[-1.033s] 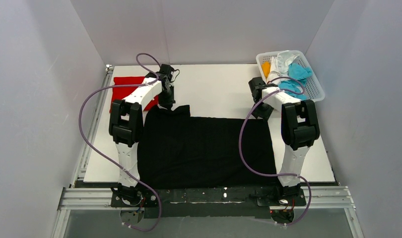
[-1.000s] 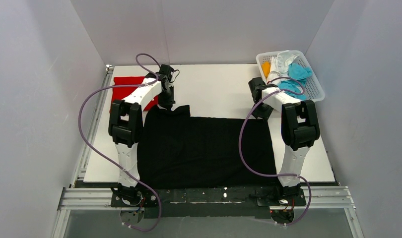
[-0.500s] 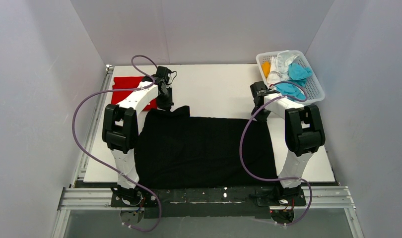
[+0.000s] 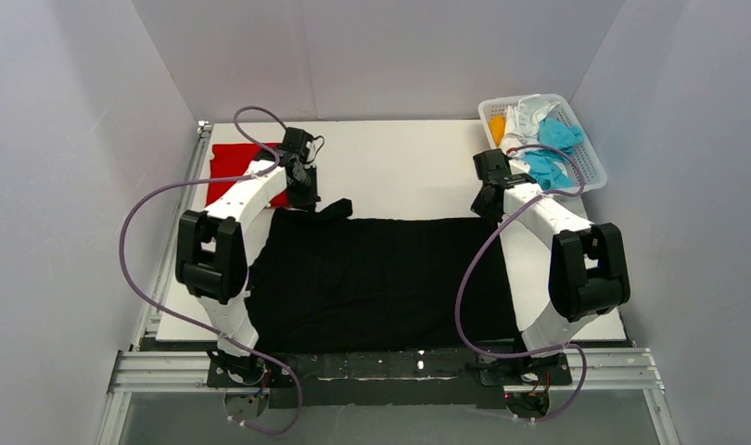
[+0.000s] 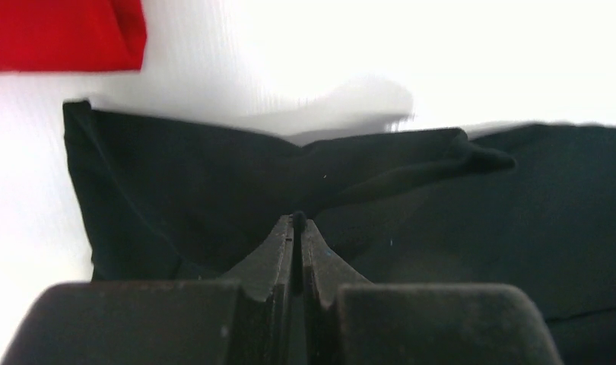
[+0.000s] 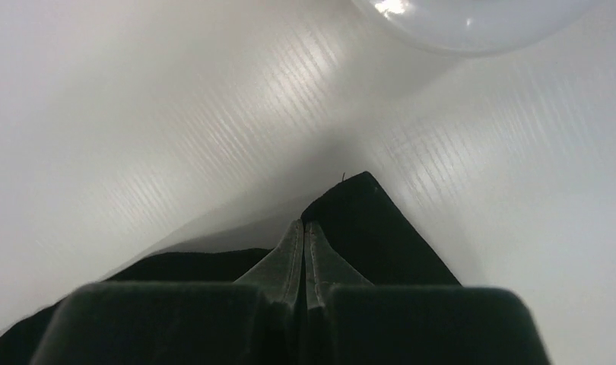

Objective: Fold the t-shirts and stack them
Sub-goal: Grab the side of the flattened tshirt furthest away from the robot with both arms, then fold the other side of the tshirt into a rectangle

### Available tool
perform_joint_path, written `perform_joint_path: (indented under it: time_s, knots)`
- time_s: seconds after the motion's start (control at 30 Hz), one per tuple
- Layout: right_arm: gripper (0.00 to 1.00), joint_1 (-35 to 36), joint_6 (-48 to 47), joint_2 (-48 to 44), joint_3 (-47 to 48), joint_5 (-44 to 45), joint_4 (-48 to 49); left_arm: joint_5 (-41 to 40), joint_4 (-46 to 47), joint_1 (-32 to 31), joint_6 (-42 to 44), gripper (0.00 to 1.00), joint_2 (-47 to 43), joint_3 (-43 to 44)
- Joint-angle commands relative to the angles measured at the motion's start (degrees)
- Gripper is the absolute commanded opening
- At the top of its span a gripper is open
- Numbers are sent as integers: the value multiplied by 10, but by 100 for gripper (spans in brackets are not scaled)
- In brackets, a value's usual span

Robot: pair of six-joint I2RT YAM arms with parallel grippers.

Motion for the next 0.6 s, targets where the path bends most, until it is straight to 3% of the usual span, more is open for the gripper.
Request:
perform_joint_path:
  time_s: [0.0, 0.23, 0.57]
  knots:
    - [1, 16, -17, -35, -22, -1, 8, -9, -57, -7, -23, 0, -98, -67]
    - [1, 52, -20, -74, -56, 14, -16, -28, -62, -28, -50, 0, -227, -183]
    - [1, 75, -33, -164, -117, 32, -41, -87, -148, -64, -94, 0, -384, -280]
